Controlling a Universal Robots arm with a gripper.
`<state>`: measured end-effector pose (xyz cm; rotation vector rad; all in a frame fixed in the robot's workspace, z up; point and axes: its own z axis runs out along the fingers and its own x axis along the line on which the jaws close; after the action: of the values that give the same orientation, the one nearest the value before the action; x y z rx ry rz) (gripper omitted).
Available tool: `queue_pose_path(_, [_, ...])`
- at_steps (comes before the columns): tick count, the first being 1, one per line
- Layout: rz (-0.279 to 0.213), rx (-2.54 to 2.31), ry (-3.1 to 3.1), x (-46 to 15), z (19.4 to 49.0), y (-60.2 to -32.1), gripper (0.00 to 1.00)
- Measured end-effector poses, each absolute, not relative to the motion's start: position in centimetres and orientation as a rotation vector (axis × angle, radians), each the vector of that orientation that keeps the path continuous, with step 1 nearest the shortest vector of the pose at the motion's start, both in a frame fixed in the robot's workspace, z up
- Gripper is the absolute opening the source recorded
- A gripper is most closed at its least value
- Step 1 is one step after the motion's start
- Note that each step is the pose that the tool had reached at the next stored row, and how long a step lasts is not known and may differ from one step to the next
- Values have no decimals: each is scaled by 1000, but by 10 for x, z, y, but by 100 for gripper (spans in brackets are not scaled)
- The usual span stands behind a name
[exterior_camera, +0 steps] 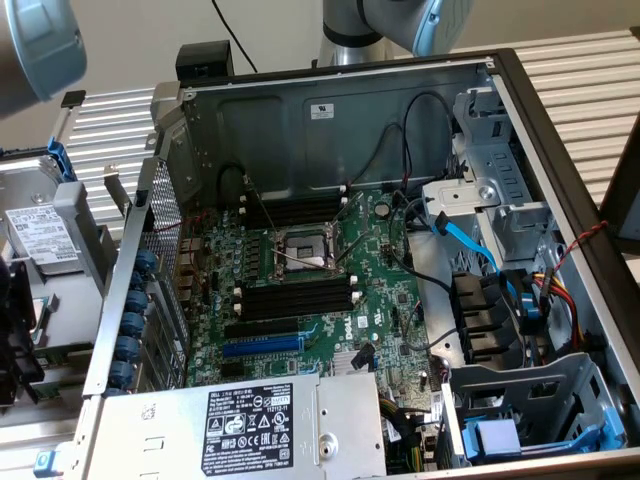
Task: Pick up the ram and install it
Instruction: 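Pick up the ram and move it above insertion slot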
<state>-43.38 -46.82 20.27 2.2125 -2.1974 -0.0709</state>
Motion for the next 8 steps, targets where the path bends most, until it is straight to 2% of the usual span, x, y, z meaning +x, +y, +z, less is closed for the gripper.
queue_pose_path(8, [-71, 2213, -2198, -434, 202, -468, 31])
